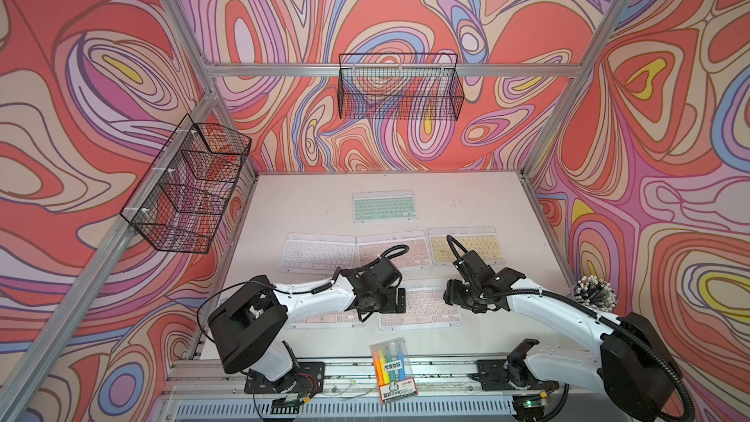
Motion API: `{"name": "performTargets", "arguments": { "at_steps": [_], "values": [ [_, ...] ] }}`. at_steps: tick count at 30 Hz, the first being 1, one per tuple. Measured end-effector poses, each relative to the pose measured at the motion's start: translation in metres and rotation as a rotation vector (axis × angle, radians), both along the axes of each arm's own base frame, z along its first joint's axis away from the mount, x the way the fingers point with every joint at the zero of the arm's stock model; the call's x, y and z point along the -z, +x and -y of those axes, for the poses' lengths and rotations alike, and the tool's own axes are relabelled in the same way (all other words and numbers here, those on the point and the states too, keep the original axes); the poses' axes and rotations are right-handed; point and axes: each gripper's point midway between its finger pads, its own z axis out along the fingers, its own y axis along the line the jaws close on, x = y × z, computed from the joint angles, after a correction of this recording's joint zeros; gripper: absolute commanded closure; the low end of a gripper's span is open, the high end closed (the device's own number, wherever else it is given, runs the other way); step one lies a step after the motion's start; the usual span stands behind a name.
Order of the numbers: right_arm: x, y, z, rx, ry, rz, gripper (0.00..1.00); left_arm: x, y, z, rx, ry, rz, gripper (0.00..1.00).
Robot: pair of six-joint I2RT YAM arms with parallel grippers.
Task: Stack the numeric keypads
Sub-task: Pick up the numeric keypad from the center of the board.
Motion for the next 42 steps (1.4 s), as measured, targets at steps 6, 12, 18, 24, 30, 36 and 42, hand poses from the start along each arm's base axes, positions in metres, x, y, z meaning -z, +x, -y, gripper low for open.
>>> {"name": "performTargets", "arguments": {
  "at_steps": [6, 12, 18, 24, 30, 36, 42],
  "values": [
    [0.003, -0.001, 0.000, -0.001, -0.004, -0.011, 0.28, -0.001, 0.010, 0.017, 0.018, -0.012, 0.010, 0.00],
    [0.005, -0.003, 0.005, 0.005, -0.031, -0.021, 0.28, -0.001, 0.014, 0.023, 0.031, -0.012, 0.017, 0.00],
    [0.008, -0.005, 0.015, 0.019, -0.085, -0.030, 0.27, -0.001, 0.015, 0.020, 0.026, -0.001, 0.022, 0.00],
    [0.015, -0.006, 0.018, 0.028, -0.110, -0.057, 0.28, -0.001, 0.013, 0.017, 0.025, 0.007, 0.020, 0.00],
    [0.018, -0.004, 0.015, 0.032, -0.106, -0.063, 0.28, 0.000, 0.012, 0.016, 0.026, 0.007, 0.016, 0.00],
    [0.017, 0.001, 0.007, 0.032, -0.062, -0.049, 0.30, 0.000, 0.011, 0.016, 0.024, -0.003, 0.019, 0.01],
    [0.016, 0.006, -0.004, 0.029, -0.004, -0.023, 0.32, 0.000, 0.011, 0.016, 0.024, -0.016, 0.027, 0.01]
  ]
}}
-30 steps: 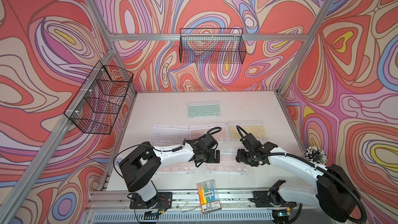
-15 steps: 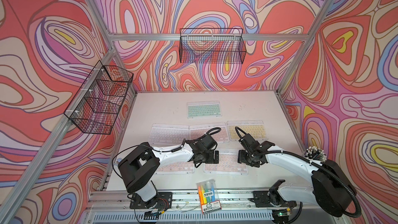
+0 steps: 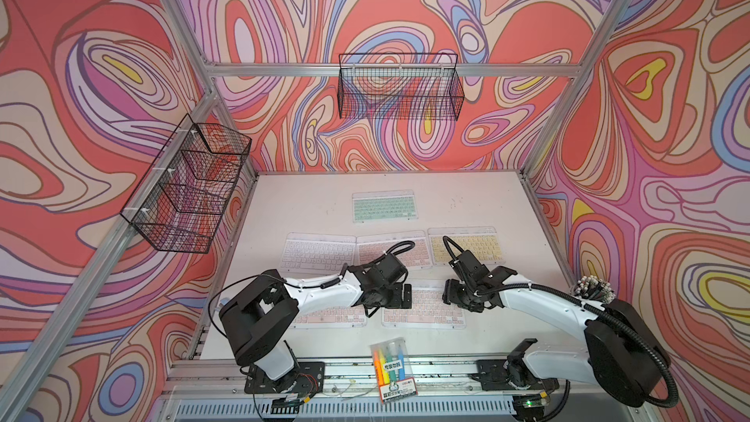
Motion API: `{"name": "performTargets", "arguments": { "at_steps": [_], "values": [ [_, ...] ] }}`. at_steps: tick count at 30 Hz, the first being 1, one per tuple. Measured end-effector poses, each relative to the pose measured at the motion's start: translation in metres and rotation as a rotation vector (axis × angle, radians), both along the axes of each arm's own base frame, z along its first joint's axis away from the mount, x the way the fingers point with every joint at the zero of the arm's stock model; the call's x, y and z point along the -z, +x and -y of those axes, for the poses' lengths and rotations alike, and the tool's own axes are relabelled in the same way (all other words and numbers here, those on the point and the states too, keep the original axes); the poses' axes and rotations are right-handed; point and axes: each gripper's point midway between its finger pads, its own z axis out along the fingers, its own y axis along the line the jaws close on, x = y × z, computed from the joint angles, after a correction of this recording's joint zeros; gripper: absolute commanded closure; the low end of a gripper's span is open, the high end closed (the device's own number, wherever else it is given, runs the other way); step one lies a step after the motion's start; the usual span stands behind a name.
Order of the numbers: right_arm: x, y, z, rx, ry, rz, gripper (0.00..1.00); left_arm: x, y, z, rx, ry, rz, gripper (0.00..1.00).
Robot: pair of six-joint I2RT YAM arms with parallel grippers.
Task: Stack the numeric keypads
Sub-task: Pick up the numeric keypad from the center of the board.
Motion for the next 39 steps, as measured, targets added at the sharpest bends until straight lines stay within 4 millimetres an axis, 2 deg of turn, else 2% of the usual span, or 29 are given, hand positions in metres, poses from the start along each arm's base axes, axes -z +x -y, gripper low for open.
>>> {"name": "performTargets", "arguments": {
  "at_steps": [13, 17, 25, 39],
  "values": [
    [-0.006, 0.001, -0.009, 0.013, 0.135, 0.091, 0.36, 0.001, 0.000, -0.009, -0.020, -0.003, 0.014, 0.02],
    [-0.007, -0.008, -0.011, 0.005, 0.182, 0.094, 0.41, 0.002, 0.002, -0.012, -0.032, -0.003, 0.022, 0.02],
    [-0.010, -0.030, -0.012, 0.000, 0.251, 0.052, 0.41, 0.001, 0.004, -0.013, -0.062, -0.033, 0.032, 0.02],
    [-0.020, -0.035, -0.021, 0.042, 0.356, 0.029, 0.41, -0.005, 0.030, -0.020, -0.169, -0.150, 0.097, 0.03]
  ]
}}
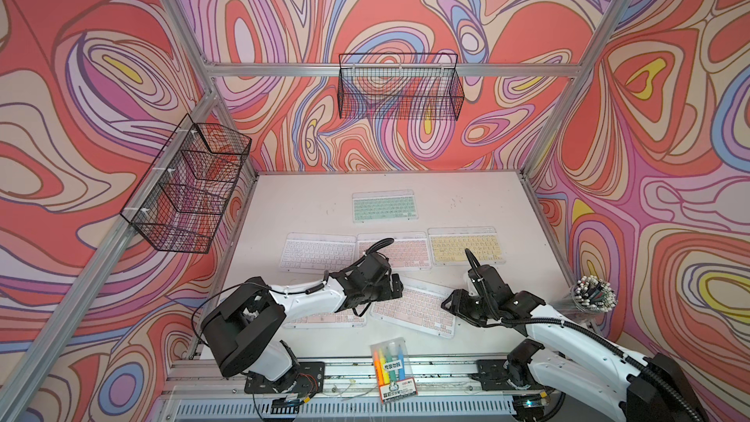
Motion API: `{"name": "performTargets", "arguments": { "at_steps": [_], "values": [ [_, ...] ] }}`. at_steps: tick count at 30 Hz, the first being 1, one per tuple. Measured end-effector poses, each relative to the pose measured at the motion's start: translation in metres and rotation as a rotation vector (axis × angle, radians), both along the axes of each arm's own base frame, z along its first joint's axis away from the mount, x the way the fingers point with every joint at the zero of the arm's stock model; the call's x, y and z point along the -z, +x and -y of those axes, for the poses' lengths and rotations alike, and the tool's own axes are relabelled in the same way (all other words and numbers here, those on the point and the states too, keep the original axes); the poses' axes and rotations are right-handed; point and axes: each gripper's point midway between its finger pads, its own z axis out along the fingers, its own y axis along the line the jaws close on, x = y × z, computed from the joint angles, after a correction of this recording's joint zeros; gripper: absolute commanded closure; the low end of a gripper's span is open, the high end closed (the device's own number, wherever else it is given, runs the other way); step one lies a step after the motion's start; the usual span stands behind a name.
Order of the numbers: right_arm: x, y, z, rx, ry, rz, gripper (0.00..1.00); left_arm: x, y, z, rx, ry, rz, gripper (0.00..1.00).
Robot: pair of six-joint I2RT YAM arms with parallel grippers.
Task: Stack the numeric keypads
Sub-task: Pick up the numeric keypad from the center of the board.
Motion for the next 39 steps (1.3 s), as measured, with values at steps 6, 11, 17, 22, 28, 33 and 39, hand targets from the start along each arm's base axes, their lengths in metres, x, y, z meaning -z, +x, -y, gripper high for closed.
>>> {"name": "performTargets", "arguments": {
  "at_steps": [6, 11, 17, 22, 28, 33, 39],
  "values": [
    [-0.002, 0.001, -0.001, 0.019, 0.016, -0.007, 0.41, -0.002, 0.007, -0.001, -0.048, -0.069, 0.031, 0.04],
    [-0.002, 0.002, 0.000, 0.035, 0.013, -0.005, 0.41, -0.004, 0.014, 0.000, -0.095, -0.138, 0.059, 0.05],
    [0.001, 0.006, 0.001, 0.038, -0.011, -0.018, 0.41, -0.006, 0.014, -0.003, -0.120, -0.195, 0.090, 0.06],
    [0.002, 0.017, 0.003, 0.037, -0.063, -0.013, 0.41, -0.007, 0.008, -0.006, -0.114, -0.181, 0.077, 0.06],
    [-0.016, 0.046, -0.002, 0.035, -0.097, 0.072, 0.41, -0.003, -0.016, -0.015, -0.058, -0.075, 0.016, 0.06],
    [-0.036, 0.071, -0.015, 0.028, -0.075, 0.148, 0.40, 0.000, -0.034, -0.022, 0.006, 0.031, -0.039, 0.04],
    [-0.040, 0.080, -0.022, 0.023, -0.055, 0.174, 0.40, 0.004, -0.043, -0.024, 0.055, 0.093, -0.070, 0.03]
  ]
}}
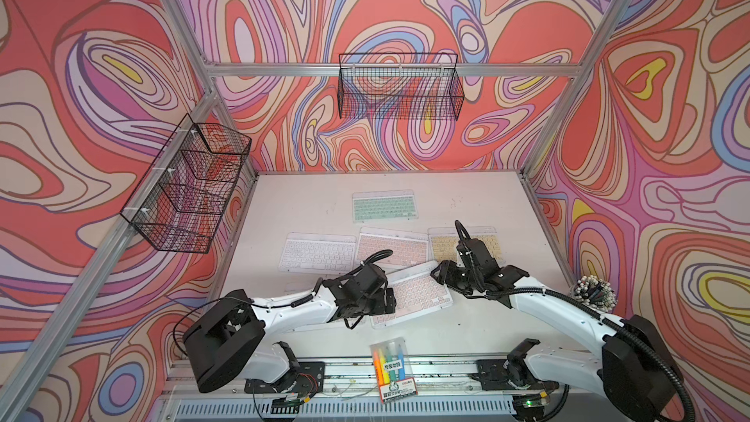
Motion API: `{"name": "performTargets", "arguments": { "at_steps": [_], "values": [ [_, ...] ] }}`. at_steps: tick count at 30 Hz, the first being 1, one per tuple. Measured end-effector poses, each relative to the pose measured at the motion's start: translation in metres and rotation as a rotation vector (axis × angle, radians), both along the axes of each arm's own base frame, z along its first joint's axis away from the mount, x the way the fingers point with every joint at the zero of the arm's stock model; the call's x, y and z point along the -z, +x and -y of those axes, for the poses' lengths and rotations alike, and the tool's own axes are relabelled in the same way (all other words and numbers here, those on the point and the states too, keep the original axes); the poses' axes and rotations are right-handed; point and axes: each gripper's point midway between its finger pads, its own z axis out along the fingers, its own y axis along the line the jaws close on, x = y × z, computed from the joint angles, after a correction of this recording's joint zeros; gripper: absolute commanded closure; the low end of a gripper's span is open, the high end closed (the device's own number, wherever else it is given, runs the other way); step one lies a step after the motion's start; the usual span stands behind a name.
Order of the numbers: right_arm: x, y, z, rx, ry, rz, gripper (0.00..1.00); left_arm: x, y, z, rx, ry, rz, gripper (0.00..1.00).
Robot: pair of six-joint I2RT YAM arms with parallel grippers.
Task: Stack the numeric keypads
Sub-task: Pick up the numeric keypad from the center of the board.
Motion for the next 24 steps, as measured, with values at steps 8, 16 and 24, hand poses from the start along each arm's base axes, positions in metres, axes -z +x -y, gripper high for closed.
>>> {"name": "performTargets", "arguments": {
  "at_steps": [8, 16, 24],
  "values": [
    [-0.015, 0.005, 0.000, 0.013, 0.048, 0.075, 0.41, 0.002, 0.005, 0.006, -0.004, 0.010, -0.009, 0.03],
    [-0.045, -0.011, -0.019, -0.080, 0.219, 0.138, 0.44, -0.004, 0.031, 0.030, -0.071, -0.204, 0.101, 0.03],
    [-0.078, -0.034, -0.029, -0.166, 0.318, 0.147, 0.57, -0.013, 0.045, 0.045, -0.106, -0.413, 0.182, 0.03]
  ]
}}
